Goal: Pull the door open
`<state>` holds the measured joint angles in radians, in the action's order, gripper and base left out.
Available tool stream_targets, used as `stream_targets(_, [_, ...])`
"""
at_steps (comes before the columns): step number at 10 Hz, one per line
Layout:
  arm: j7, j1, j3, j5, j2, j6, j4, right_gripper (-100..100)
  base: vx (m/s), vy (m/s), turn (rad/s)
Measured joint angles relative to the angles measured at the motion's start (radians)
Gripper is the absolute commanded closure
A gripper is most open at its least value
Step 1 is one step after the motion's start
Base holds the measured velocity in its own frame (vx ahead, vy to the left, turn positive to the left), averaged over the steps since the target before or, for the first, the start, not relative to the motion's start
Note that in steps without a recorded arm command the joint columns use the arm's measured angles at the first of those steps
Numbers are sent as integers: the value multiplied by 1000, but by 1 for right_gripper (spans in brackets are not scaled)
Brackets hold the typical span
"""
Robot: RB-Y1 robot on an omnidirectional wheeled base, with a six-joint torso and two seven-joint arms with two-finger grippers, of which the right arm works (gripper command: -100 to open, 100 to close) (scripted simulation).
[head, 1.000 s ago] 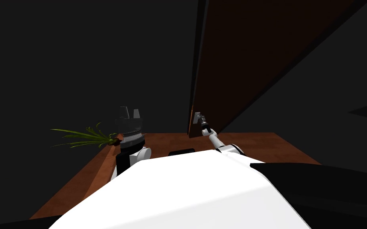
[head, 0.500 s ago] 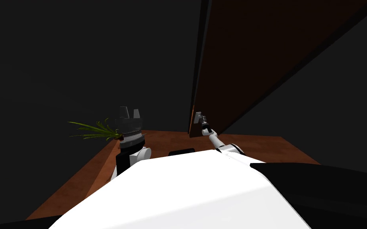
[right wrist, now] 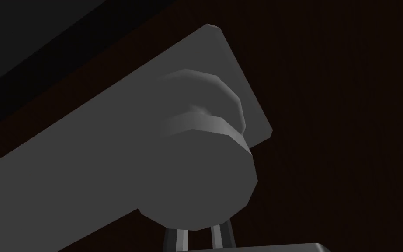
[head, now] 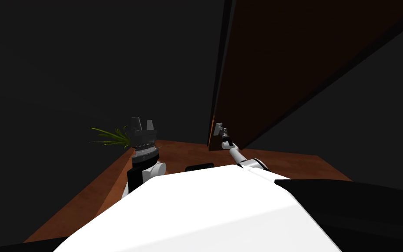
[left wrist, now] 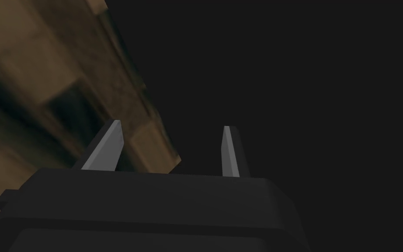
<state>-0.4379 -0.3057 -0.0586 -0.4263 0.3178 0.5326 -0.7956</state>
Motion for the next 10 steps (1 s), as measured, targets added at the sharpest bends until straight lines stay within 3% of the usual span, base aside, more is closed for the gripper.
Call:
stream_targets(2, [-54, -3, -4, -45, 1, 8, 15, 100, -62, -39, 116])
stream_targets(3, [-67, 8, -1, -59, -1, -5, -7, 100, -15, -12, -10])
stream_targets(6, [-68, 22, 2, -64, -4, -17, -29, 100, 1, 3, -8])
stream_targets(8, [-105, -21, -10, -78, 5, 4, 41, 100, -34, -26, 91])
stream_targets(10, [-126, 3, -4, -107, 3, -12, -3, 100, -38, -35, 89])
